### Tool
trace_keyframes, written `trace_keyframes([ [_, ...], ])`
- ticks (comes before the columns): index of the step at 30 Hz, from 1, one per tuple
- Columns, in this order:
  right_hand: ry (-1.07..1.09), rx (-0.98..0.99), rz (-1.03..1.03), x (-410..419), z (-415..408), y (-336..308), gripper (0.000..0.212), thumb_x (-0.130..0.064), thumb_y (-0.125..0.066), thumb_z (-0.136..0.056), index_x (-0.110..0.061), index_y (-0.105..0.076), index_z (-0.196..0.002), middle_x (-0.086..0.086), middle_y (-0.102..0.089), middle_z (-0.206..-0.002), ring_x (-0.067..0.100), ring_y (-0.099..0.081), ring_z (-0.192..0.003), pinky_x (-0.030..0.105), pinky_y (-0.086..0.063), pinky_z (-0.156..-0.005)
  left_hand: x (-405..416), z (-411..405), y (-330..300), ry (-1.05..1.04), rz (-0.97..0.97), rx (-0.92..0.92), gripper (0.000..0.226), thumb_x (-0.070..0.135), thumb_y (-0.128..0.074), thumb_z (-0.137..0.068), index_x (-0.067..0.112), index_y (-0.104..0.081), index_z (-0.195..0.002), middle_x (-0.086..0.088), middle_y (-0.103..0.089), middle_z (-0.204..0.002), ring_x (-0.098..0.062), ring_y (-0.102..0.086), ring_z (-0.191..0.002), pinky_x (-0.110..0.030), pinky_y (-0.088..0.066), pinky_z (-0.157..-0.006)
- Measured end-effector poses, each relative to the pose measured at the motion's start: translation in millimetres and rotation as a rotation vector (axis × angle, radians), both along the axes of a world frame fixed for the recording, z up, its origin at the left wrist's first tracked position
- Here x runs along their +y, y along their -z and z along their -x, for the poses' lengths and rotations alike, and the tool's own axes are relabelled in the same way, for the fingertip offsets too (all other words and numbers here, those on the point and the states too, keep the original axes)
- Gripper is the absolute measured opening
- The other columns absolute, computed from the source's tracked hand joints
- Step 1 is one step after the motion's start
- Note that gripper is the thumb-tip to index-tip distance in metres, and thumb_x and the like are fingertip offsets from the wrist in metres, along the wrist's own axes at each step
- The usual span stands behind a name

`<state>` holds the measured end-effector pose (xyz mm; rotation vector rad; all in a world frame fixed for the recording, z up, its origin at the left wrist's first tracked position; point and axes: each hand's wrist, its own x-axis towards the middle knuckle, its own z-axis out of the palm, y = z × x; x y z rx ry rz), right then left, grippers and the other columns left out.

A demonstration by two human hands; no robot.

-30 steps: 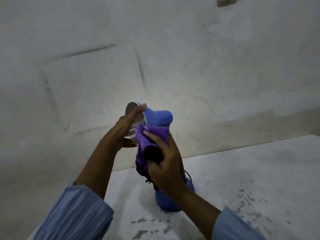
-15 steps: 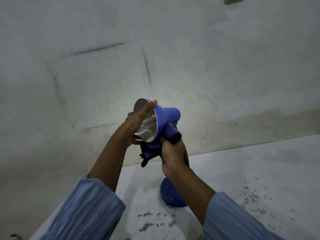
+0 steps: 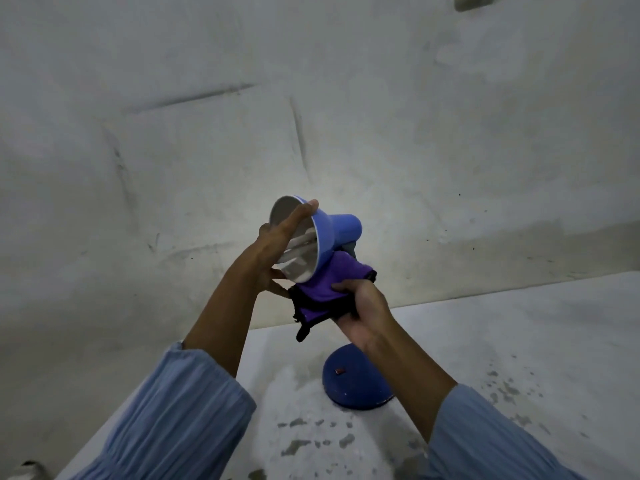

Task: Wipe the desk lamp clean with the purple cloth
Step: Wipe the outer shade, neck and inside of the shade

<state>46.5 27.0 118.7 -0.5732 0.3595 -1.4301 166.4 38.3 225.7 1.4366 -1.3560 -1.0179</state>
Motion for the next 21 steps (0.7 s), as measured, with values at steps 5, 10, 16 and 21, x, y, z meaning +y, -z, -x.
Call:
trace_keyframes([
  [5,0.042,0.006,0.074,11.1,33.3,-13.9,0.036,0.013,-0.052,-0.068,-0.004,-0.061,-0.099,0.013,-0.072,-0.086,0.029,-0.067,-0.082,0.038,-0.058,-0.071,-2.8,-6.8,2.2,0.038,0.000,0.104,0.108,0.073,-0.072,-0.047,0.022,-0.035,-0.135,-0.014,-0.045,-0.129,-0.037,-0.055,-0.107,-0.053,-0.056,-0.073],
  [10,0.510,0.251,0.147,13.0,42.1,-51.3,0.027,0.011,-0.048,-0.075,-0.008,-0.060,-0.089,0.006,-0.061,-0.078,0.020,-0.059,-0.074,0.027,-0.052,-0.063,0.4,-9.4,4.0,0.021,-0.006,0.106,0.099,0.069,-0.074,-0.052,0.023,-0.038,-0.131,-0.014,-0.045,-0.127,-0.037,-0.056,-0.104,-0.053,-0.056,-0.072],
  [16,0.681,0.878,0.532,30.6,16.8,-54.5,0.028,-0.012,-0.055,-0.090,-0.039,-0.062,-0.085,-0.016,-0.064,-0.082,0.003,-0.062,-0.078,0.014,-0.049,-0.063,5.6,-9.1,4.9,0.041,0.024,0.071,0.107,0.073,-0.067,-0.051,0.022,-0.029,-0.137,-0.015,-0.044,-0.132,-0.037,-0.055,-0.106,-0.048,-0.057,-0.075],
  [21,0.834,0.561,0.516,43.2,28.7,-45.2,0.037,-0.001,-0.052,-0.083,-0.036,-0.047,-0.095,0.000,-0.054,-0.101,0.010,-0.060,-0.086,0.024,-0.051,-0.069,17.5,-3.2,18.4,-0.529,0.745,-0.300,0.088,0.073,-0.051,-0.072,0.019,-0.032,-0.139,-0.014,-0.042,-0.138,-0.033,-0.044,-0.122,-0.046,-0.038,-0.100],
])
